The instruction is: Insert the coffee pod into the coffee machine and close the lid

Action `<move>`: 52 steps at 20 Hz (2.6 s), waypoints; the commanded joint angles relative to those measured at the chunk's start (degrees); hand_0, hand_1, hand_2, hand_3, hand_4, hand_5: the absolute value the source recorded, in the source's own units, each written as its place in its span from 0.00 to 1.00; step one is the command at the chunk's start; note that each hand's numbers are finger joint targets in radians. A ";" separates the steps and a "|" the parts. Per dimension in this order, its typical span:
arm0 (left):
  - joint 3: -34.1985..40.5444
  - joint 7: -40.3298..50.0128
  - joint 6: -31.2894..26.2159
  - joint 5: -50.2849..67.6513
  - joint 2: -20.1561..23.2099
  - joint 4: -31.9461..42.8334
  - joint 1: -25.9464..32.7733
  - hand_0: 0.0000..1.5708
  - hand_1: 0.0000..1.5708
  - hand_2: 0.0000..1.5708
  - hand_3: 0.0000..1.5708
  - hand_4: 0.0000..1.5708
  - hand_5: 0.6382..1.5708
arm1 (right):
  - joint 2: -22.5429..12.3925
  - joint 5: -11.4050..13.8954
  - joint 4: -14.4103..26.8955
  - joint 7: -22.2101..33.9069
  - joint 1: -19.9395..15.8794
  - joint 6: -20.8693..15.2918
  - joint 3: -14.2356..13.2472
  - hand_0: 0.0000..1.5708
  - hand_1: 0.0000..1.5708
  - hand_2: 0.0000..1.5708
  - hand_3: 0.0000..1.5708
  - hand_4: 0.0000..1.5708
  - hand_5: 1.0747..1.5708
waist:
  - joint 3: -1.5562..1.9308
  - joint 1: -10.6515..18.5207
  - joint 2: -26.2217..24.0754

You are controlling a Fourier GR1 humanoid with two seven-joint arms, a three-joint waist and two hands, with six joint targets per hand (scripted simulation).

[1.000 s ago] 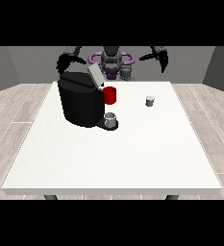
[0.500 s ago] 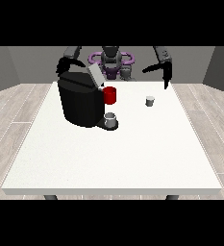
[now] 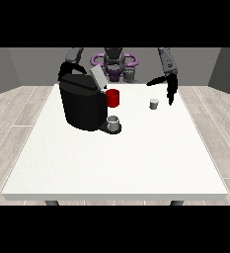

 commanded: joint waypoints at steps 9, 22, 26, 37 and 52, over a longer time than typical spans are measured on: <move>-3.21 -5.28 2.70 -9.43 1.13 12.71 -3.71 0.14 0.14 0.34 0.14 0.00 1.00 | -1.43 2.06 3.16 4.62 -4.69 -2.90 -1.16 0.00 0.00 0.00 0.00 0.26 1.00 | -0.01 0.66 -0.22; -6.31 -7.27 9.19 -19.37 2.24 20.97 -8.33 0.35 0.35 0.44 0.29 0.00 1.00 | -1.64 0.22 7.51 -0.66 -3.87 0.20 -1.46 0.00 0.00 0.00 0.00 0.33 1.00 | 0.00 -1.27 1.56; -5.41 -10.90 13.99 -21.34 2.59 24.07 -8.57 0.44 0.44 0.53 0.38 0.00 1.00 | -1.35 -0.04 5.96 0.91 -4.39 -0.36 -1.35 0.00 0.00 0.00 0.00 0.33 1.00 | 0.00 -1.21 1.70; -7.31 -10.76 18.34 -27.13 2.47 27.32 -11.16 0.59 0.59 0.66 0.52 0.18 1.00 | -0.34 -1.07 7.86 -0.55 -3.23 -0.93 -1.16 0.00 0.00 0.00 0.00 0.27 1.00 | 0.01 -1.38 0.65; -9.35 -9.07 8.05 -27.78 0.53 21.74 -22.33 0.85 0.85 0.89 0.87 0.38 1.00 | -1.46 -2.80 15.06 0.46 -6.95 -0.97 -3.95 0.00 0.00 0.00 0.00 0.30 1.00 | 0.06 0.89 -4.83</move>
